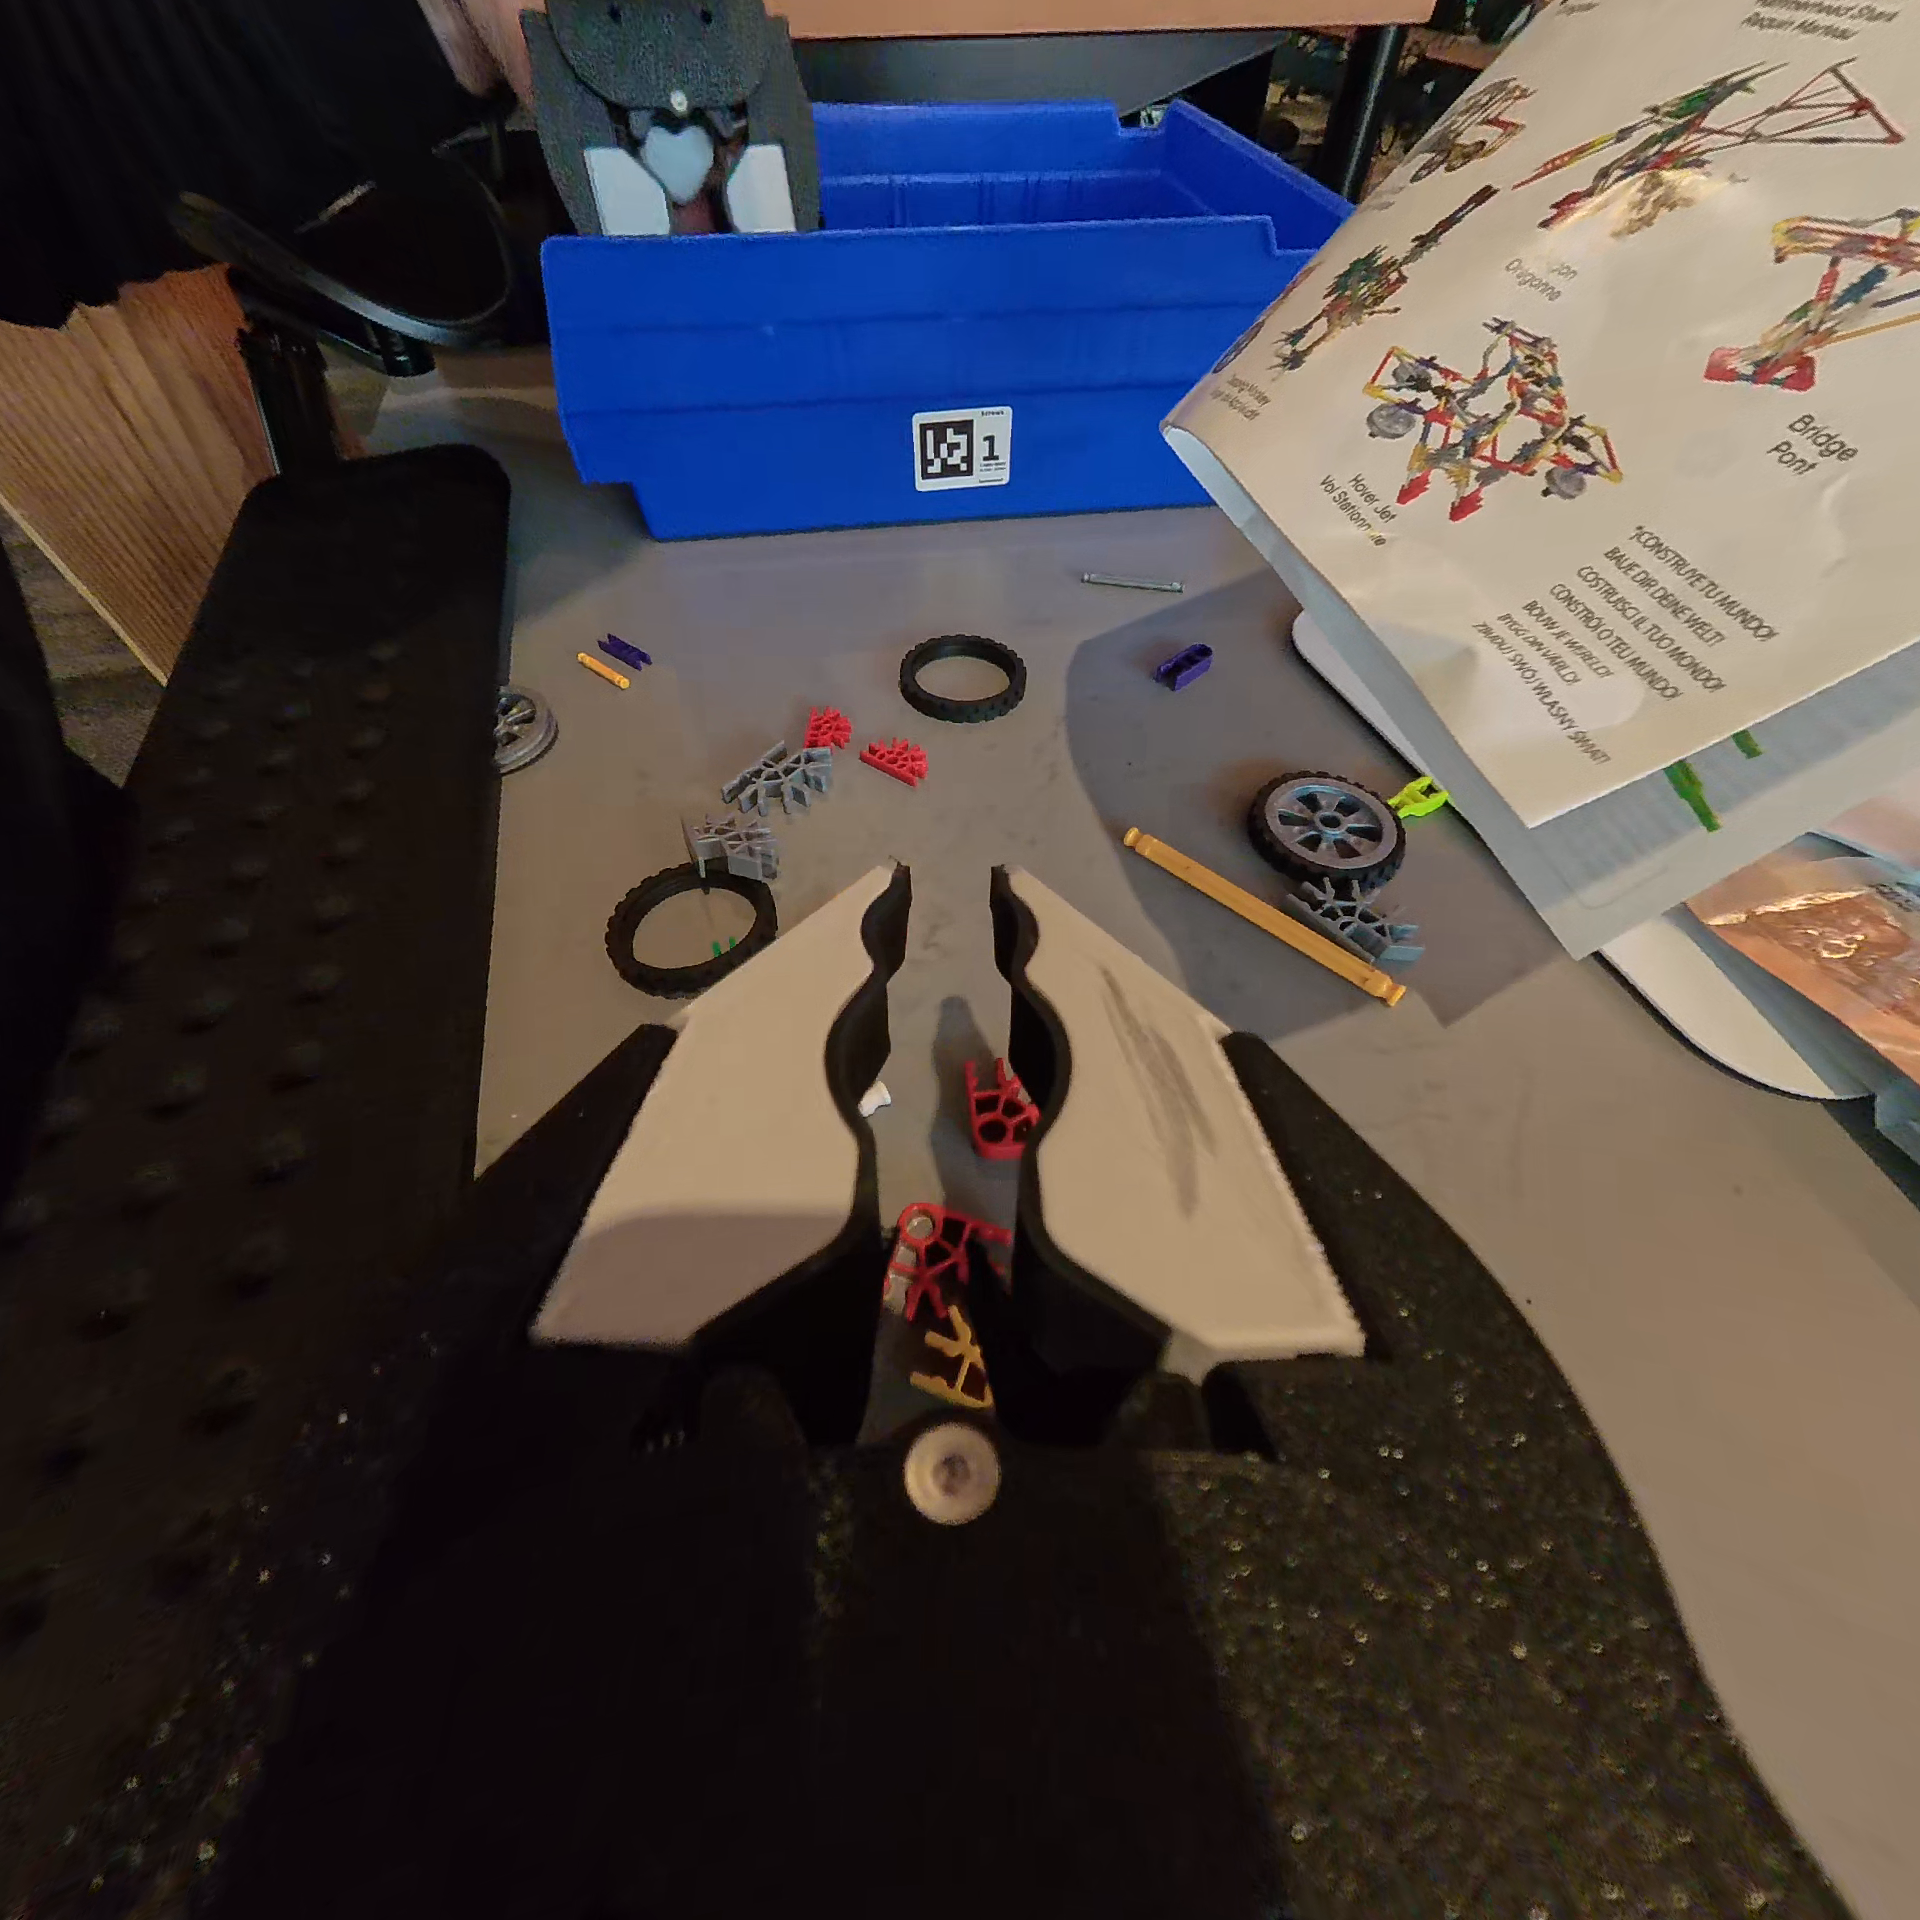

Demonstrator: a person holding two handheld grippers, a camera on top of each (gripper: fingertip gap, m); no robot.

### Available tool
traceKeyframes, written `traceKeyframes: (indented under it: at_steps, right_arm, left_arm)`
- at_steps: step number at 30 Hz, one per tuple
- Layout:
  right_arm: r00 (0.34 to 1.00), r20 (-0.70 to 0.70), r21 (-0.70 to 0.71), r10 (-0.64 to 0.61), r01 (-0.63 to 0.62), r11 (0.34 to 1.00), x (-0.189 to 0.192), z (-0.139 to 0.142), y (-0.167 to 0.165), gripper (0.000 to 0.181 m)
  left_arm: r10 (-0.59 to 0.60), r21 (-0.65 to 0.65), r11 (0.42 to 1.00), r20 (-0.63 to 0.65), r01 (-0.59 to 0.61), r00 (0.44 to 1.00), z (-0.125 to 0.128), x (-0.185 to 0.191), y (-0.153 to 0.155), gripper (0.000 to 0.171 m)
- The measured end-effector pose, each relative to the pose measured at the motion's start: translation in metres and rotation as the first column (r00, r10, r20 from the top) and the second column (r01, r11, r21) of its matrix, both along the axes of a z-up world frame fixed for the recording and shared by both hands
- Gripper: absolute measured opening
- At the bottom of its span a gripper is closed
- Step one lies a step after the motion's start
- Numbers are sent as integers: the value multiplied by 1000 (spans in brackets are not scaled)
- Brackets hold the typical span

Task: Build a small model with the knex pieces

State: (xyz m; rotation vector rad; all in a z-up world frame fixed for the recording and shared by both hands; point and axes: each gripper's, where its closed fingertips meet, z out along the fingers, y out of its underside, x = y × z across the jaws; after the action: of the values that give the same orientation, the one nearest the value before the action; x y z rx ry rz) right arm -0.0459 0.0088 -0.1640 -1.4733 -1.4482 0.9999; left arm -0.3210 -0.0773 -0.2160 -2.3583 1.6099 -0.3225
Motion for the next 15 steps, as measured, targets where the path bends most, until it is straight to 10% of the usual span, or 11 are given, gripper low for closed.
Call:
traceKeyframes:
  at_steps: [5, 15]
  right_arm:
    - [1000, 6, 3, 2, -2, 1000, 0, -1, 0, 15]
    - [1000, 8, 4, 1, -1, 1000, 0, -1, 0, 15]
  left_arm:
    - [42, 12, 999, -50, -42, 998, -4, -15, 5, 1]
    - [209, 99, 975, -108, -199, 972, 14, -58, 27, 1]
